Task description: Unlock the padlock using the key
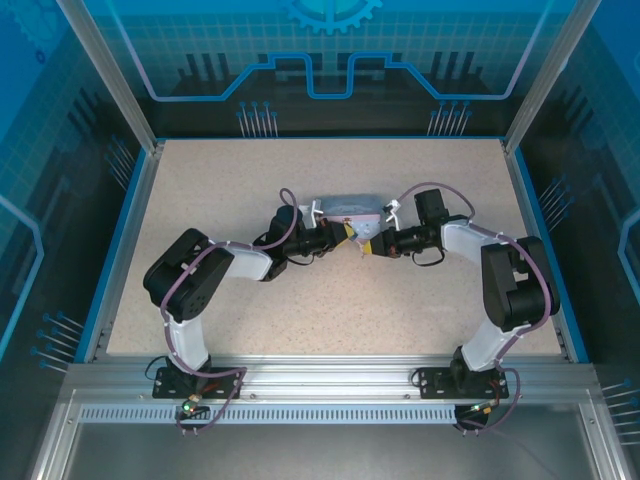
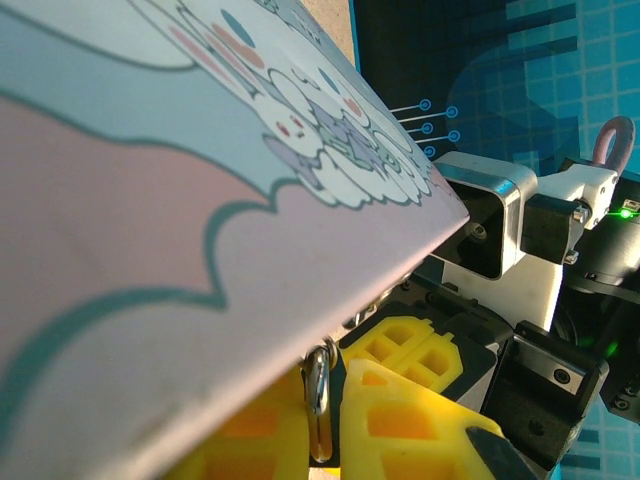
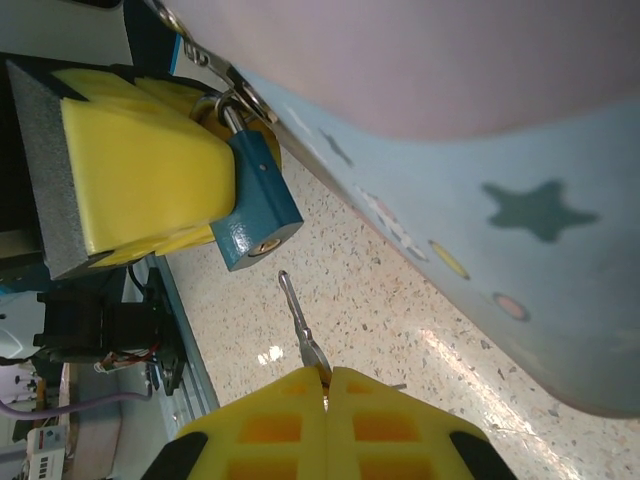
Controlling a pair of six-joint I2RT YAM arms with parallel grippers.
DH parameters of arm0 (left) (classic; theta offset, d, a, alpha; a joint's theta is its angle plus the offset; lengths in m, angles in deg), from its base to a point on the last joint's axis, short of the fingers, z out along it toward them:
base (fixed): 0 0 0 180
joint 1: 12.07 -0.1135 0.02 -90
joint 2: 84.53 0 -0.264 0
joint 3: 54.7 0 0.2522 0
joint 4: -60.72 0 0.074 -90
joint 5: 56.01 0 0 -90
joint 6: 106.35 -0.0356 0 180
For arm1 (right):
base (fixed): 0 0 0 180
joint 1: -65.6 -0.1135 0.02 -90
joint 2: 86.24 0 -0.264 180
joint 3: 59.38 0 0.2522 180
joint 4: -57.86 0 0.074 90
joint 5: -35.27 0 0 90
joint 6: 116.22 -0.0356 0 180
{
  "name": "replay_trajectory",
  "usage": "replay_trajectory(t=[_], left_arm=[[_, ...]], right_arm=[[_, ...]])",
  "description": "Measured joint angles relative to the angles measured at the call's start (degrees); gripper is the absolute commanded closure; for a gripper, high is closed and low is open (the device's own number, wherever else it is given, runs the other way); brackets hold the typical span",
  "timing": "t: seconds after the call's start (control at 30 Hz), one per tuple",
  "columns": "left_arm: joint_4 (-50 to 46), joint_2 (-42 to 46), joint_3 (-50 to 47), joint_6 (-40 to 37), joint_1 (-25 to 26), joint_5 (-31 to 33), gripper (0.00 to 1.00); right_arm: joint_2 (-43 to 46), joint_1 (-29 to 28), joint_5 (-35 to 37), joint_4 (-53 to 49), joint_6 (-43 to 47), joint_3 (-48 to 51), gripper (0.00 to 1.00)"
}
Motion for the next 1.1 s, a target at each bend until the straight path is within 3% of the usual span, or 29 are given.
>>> replay_trajectory(t=[1.1], left_arm=[[1.5,-1.0,0.0,-0.1,0.1,0.6,1.0]], right_arm=[[-1.3,-0.1,0.3,3.0,-5.5,-1.3,1.0]])
